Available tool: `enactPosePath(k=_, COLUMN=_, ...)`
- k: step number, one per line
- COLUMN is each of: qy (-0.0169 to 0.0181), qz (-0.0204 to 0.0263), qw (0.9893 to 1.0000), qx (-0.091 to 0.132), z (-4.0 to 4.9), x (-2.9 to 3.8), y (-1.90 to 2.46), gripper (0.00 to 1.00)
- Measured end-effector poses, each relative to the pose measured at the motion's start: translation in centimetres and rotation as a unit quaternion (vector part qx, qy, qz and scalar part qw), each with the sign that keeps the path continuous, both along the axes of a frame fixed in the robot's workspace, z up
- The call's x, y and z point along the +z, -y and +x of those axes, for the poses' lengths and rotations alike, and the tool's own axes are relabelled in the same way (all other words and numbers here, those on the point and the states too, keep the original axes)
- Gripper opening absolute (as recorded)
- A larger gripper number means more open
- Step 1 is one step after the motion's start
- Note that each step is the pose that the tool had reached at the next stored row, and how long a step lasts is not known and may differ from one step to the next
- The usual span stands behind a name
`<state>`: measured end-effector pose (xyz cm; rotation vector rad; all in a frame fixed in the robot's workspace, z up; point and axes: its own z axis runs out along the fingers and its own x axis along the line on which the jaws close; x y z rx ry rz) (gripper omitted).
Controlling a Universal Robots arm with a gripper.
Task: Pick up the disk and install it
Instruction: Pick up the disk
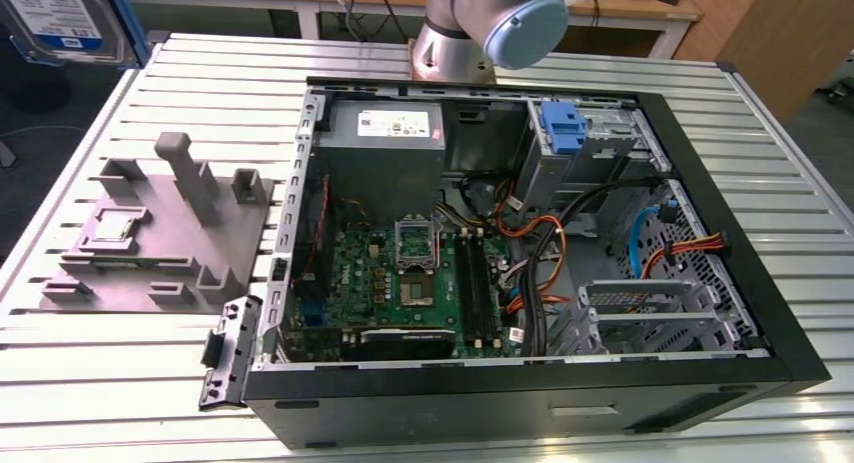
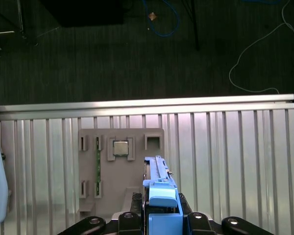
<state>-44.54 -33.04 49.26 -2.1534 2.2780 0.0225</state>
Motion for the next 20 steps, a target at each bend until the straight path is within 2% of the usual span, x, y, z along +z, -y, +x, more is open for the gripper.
enactPosePath(k=15, qy=0.0000, qz=0.0000, qw=1.0000, qx=0.000, z=0.53, x=-0.01, y=0.01, gripper=0.36)
enactPosePath(k=20, qy=0.0000, qz=0.0000, qw=1.0000, qx=0.000, z=0.53, x=-0.02, y=0.18, gripper=0.36)
